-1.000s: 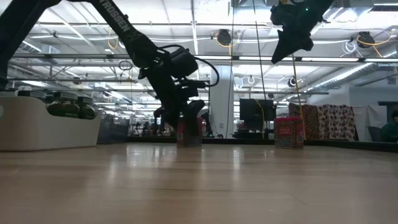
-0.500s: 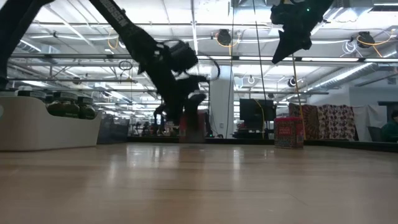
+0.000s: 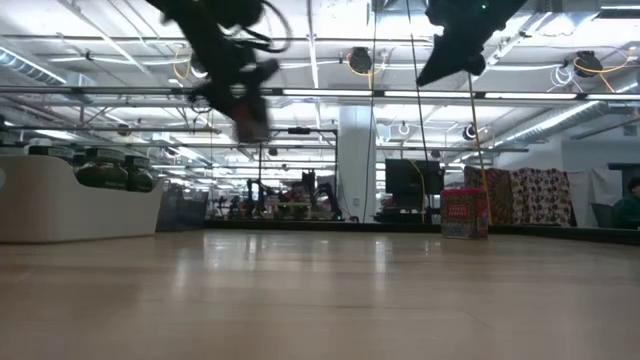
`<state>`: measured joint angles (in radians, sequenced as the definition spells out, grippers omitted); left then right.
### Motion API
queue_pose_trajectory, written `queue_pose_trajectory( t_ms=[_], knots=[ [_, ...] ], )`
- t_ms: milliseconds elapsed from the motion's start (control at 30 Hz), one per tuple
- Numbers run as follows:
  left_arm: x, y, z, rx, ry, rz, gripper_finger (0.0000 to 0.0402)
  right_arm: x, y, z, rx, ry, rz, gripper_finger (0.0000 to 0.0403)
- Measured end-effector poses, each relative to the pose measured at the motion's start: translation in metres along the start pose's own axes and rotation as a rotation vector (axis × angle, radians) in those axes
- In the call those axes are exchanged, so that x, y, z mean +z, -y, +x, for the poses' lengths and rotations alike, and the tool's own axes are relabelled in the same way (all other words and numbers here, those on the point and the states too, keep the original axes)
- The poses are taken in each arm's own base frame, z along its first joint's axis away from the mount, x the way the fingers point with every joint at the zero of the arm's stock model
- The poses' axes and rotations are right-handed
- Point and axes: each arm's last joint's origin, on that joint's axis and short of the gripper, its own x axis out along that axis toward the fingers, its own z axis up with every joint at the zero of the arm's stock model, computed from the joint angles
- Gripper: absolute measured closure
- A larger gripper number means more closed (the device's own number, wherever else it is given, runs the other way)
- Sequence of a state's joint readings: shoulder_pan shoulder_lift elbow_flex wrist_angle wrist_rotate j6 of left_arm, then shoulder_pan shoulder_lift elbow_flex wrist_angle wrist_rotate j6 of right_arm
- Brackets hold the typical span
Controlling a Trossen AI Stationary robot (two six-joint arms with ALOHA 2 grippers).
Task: Sort spices by type
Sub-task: Put the red seasoning can into the top black bin
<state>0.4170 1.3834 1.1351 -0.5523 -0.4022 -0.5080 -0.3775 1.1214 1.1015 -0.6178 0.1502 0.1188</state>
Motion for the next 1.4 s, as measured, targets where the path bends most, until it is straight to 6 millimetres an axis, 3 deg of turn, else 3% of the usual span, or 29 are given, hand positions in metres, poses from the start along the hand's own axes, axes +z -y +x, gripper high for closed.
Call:
queue_pose_trajectory(
  t_ms=[167, 300, 533, 1000, 1400],
  knots=[
    [0.001, -0.039, -0.025, 0.201, -0.034, -0.081, 0.02, 0.004, -0.003, 0.001, 0.067, 0.038, 0.036, 0.0403],
    [0.003, -0.069, -0.019, 0.316, -0.104, -0.083, 0.02, 0.005, -0.008, 0.0, 0.102, 0.051, 0.046, 0.0403],
    [-0.001, -0.112, -0.001, 0.358, -0.16, -0.218, 0.02, 0.005, -0.019, -0.002, 0.143, 0.05, 0.093, 0.0403],
    [-0.046, -0.14, 0.022, 0.375, -0.219, -0.324, 0.02, 0.003, -0.032, -0.005, 0.186, 0.043, 0.125, 0.0403],
    [-0.055, -0.149, 0.028, 0.391, -0.22, -0.351, 0.02, 0.002, -0.033, -0.006, 0.192, 0.041, 0.125, 0.0403]
  ],
)
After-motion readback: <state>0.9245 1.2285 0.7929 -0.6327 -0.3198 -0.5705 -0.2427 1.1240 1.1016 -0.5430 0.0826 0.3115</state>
